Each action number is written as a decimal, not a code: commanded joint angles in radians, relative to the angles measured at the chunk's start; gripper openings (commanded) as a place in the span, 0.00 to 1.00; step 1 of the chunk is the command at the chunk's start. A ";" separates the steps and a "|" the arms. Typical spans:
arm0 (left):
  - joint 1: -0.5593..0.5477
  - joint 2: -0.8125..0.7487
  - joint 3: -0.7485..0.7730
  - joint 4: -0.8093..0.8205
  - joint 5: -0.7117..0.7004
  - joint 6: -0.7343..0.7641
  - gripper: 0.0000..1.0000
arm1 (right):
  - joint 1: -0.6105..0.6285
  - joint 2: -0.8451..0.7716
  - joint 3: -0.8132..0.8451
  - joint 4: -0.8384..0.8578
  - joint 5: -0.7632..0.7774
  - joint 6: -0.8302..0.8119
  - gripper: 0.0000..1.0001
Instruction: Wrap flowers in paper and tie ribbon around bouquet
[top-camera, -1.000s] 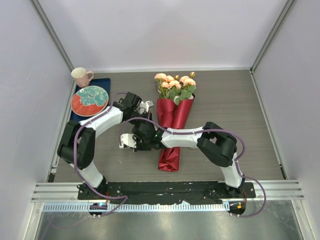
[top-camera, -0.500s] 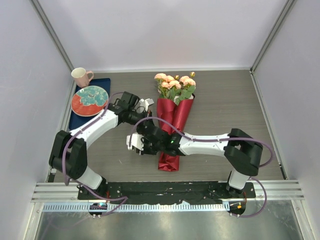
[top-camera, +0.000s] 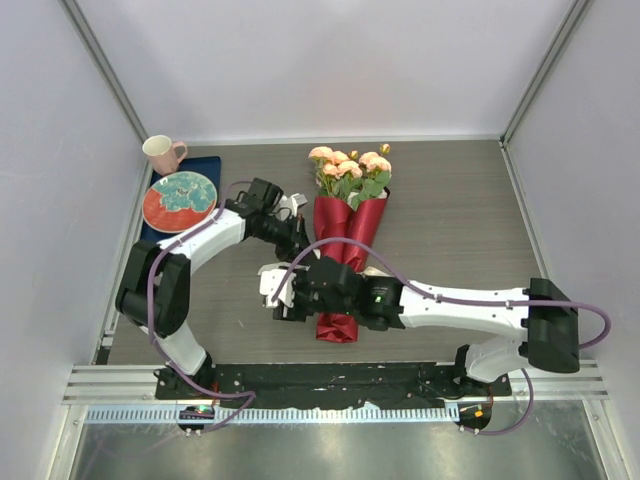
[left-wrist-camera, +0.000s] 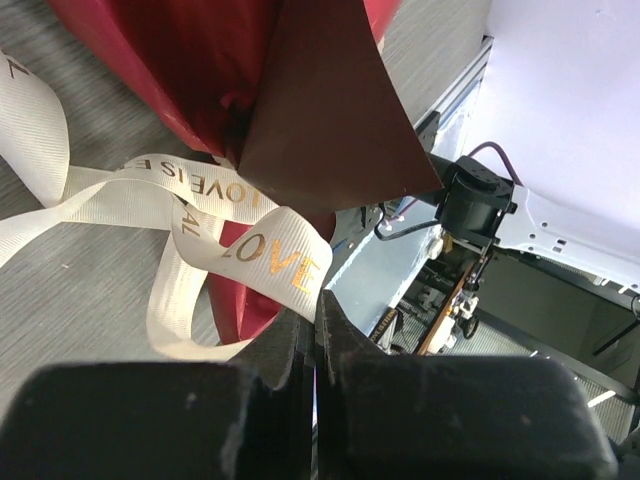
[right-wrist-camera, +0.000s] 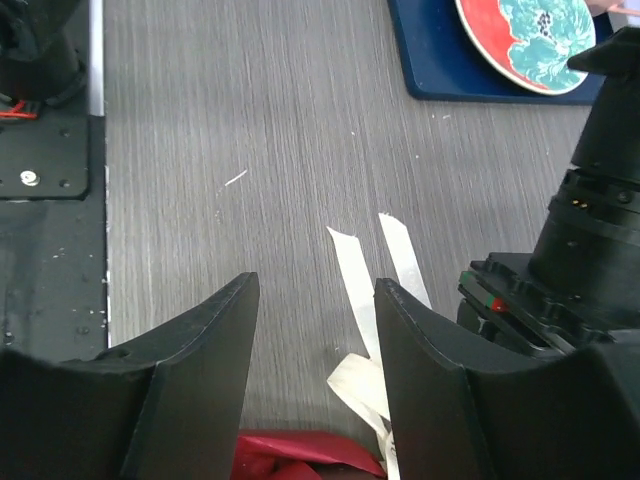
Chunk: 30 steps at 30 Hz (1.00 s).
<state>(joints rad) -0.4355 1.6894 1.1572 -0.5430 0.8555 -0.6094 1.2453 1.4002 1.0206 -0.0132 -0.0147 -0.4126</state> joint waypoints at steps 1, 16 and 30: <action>0.001 -0.019 0.039 -0.006 0.017 0.005 0.00 | 0.000 0.078 0.019 0.001 0.096 -0.037 0.56; 0.075 0.018 0.096 -0.115 0.071 0.108 0.00 | -0.038 0.526 0.286 0.041 0.165 -0.173 0.76; 0.119 0.076 0.124 -0.129 0.002 0.100 0.00 | -0.147 0.599 0.262 0.157 -0.068 -0.126 0.80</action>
<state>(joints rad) -0.3195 1.7500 1.2415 -0.6762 0.8585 -0.5068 1.1210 1.9987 1.2808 0.0586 0.0021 -0.5678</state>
